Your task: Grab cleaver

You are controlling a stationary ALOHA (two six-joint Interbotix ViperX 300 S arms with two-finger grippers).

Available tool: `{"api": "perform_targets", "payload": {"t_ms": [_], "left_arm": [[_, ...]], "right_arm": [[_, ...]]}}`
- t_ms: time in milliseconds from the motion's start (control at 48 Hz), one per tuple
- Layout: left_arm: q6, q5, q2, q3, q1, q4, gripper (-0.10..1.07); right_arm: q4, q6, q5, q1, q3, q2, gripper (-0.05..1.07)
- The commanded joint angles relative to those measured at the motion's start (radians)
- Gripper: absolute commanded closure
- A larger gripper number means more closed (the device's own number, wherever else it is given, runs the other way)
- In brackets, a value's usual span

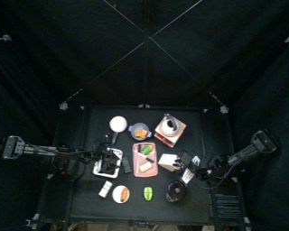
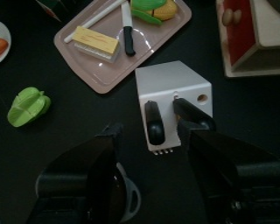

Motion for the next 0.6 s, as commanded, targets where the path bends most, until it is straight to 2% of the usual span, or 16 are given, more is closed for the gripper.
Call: {"api": "perform_targets", "payload": {"t_ms": [0, 250, 583], "left_arm": [[0.002, -0.003, -0.002, -0.012, 0.002, -0.002, 0.11], [0.002, -0.003, -0.002, -0.012, 0.002, -0.002, 0.11], [0.002, -0.003, -0.002, -0.012, 0.002, 0.000, 0.11]], "right_arm": [[-0.003, 0.003, -0.005, -0.005, -0.008, 0.000, 0.20], [0.000, 0.005, -0.020, -0.006, -0.008, 0.003, 0.43], [-0.008, 0.005, -0.034, -0.011, -0.003, 0.003, 0.54]]}}
